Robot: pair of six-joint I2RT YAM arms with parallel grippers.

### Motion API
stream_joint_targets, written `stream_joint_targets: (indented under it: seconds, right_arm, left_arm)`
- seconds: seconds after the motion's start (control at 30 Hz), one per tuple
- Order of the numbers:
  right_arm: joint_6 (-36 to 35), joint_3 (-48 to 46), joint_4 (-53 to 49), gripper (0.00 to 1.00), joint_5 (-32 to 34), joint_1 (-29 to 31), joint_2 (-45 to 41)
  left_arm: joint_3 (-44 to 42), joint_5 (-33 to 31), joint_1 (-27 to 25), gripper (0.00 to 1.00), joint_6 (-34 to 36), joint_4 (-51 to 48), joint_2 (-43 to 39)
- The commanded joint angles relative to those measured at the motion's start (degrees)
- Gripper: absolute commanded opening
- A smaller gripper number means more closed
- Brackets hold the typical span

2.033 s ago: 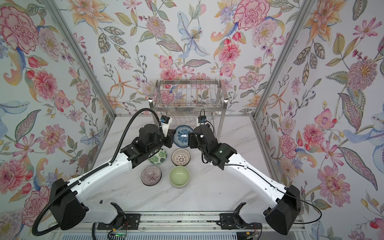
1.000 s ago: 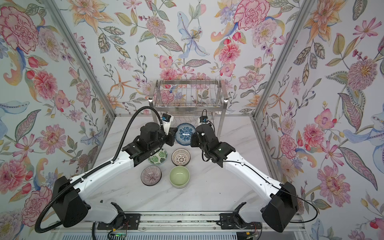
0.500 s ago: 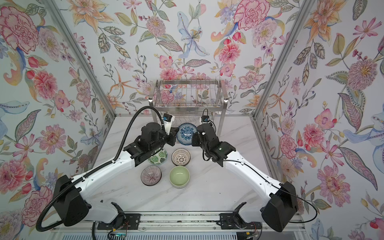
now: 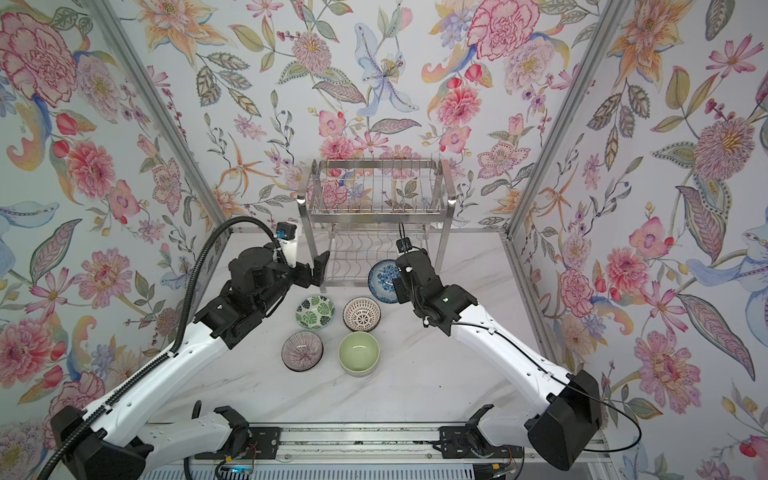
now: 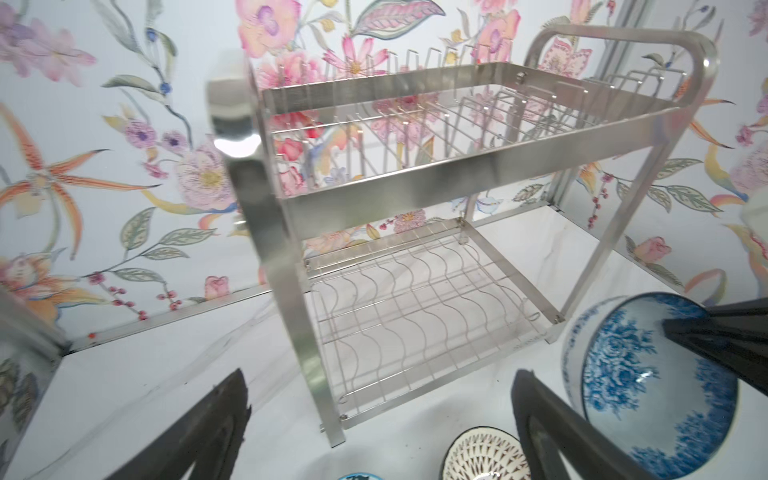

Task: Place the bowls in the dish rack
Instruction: 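Grasp the blue bowl rim with the right gripper and release the left gripper, then carry the blue bowl with the right gripper into the lower rack tier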

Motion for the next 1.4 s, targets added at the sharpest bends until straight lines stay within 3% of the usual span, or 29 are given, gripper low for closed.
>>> stream_joint_targets:
  seconds: [0.0,0.2,0.5,0.9,1.23,1.37]
  right_arm:
    - [-13.93,2.74,-1.18,0.0,12.53,2.54,2.74]
    - [-25.52,4.1,5.89,0.0,22.63,3.96,6.66]
    - [-42.84,6.26,20.64,0.0,31.84,4.31,15.89]
    - [-66.49,6.08,48.62,0.0,35.05,2.61,25.76]
    - [-78.24,9.54,64.17,0.0,35.64,-1.25,36.07]
    - [-78.89,12.86,64.71,0.0,35.64,-3.13,39.61]
  left_arm:
    - [-2.68,-1.88,3.45,0.99,1.15,-5.4,-2.61]
    - [-4.76,-3.85,9.26,0.99,0.71,-8.91,-5.77]
    - [-7.24,1.66,13.08,0.99,0.01,-6.79,-6.75]
    - [-8.36,6.17,14.52,0.99,0.5,-3.1,-5.2]
    - [-9.04,9.18,15.88,0.99,0.34,-1.39,-5.83]
    - [-9.13,9.85,16.09,0.99,0.34,-1.17,-6.2]
